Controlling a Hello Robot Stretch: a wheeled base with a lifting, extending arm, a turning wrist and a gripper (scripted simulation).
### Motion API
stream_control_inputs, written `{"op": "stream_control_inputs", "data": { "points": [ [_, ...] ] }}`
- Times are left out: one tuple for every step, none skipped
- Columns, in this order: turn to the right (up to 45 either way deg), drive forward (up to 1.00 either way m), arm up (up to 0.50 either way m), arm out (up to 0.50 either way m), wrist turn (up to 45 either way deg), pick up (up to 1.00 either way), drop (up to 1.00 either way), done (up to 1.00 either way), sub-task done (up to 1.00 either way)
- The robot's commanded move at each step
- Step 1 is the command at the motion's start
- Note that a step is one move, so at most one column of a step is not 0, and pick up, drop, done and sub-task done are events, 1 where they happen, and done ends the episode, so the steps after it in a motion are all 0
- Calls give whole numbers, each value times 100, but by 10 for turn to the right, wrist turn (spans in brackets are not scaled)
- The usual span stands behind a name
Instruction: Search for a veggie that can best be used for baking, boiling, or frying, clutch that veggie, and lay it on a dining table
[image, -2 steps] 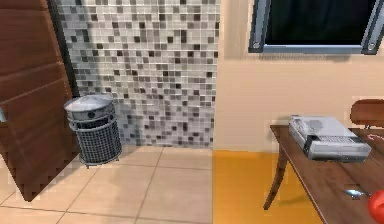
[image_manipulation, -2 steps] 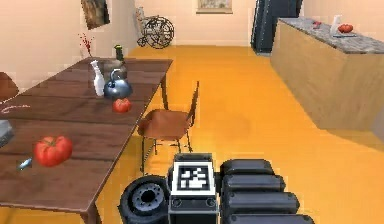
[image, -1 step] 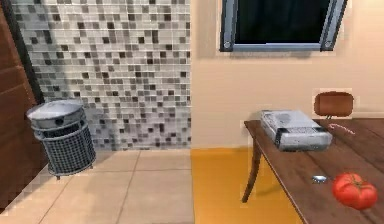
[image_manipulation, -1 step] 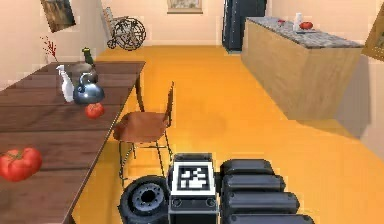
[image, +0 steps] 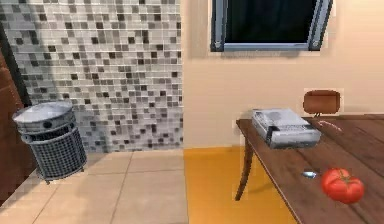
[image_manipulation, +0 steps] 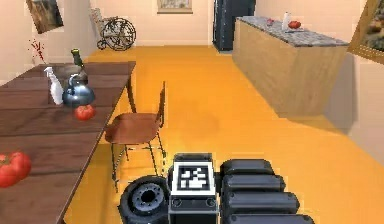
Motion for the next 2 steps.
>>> {"op": "stream_control_inputs", "data": {
  "points": [
    [-450,0,0,0,0,0,0,0,0],
    [-30,0,0,0,0,0,0,0,0]
  ]
}}
